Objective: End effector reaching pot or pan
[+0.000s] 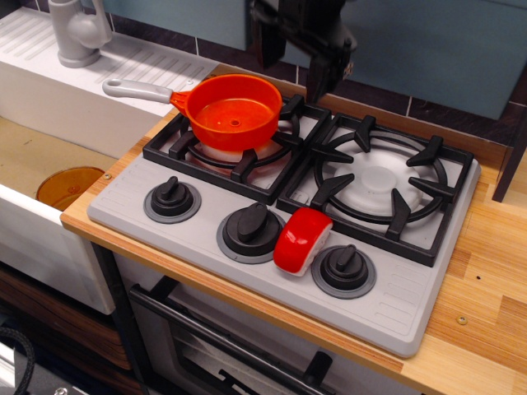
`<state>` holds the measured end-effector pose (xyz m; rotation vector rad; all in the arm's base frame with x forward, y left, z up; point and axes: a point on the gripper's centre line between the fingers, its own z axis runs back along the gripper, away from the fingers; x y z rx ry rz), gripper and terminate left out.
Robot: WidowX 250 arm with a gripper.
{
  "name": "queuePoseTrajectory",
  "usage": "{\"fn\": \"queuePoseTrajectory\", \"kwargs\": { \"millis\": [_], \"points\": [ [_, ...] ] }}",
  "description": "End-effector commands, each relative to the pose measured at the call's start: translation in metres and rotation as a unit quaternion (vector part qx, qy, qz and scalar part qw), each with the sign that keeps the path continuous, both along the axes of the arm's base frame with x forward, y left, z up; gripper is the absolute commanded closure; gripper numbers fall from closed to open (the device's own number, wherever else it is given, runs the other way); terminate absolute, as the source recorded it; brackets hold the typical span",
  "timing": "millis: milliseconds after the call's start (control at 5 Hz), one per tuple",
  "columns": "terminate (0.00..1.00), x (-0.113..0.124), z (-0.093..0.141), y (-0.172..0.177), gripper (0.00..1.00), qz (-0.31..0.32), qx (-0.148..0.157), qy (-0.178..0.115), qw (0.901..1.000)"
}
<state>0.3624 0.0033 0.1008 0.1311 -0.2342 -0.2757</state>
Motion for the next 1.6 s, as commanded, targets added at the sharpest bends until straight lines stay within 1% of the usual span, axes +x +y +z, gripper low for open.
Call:
{"fn": "queuePoseTrajectory", "kwargs": {
  "millis": [0, 200, 400, 600, 800, 1200, 1400],
  "points": [
    [0.0, 0.001, -0.01, 0.004, 0.0, 0.001, -0.003, -0.043, 0.9991],
    [0.0, 0.002, -0.017, 0.009, 0.0, 0.0, -0.002, -0.052, 0.9987],
    [0.0, 0.001, -0.028, 0.013, 0.0, -0.004, -0.003, -0.065, 0.9979],
    [0.0, -0.002, -0.039, 0.015, 0.0, -0.001, -0.001, -0.072, 0.9974],
    [0.0, -0.003, -0.051, 0.013, 0.0, 0.007, -0.011, -0.065, 0.9978],
    [0.0, -0.003, -0.051, 0.013, 0.0, 0.007, -0.011, -0.065, 0.9978],
    [1.0, -0.003, -0.051, 0.013, 0.0, 0.007, -0.011, -0.065, 0.9978]
  ]
}}
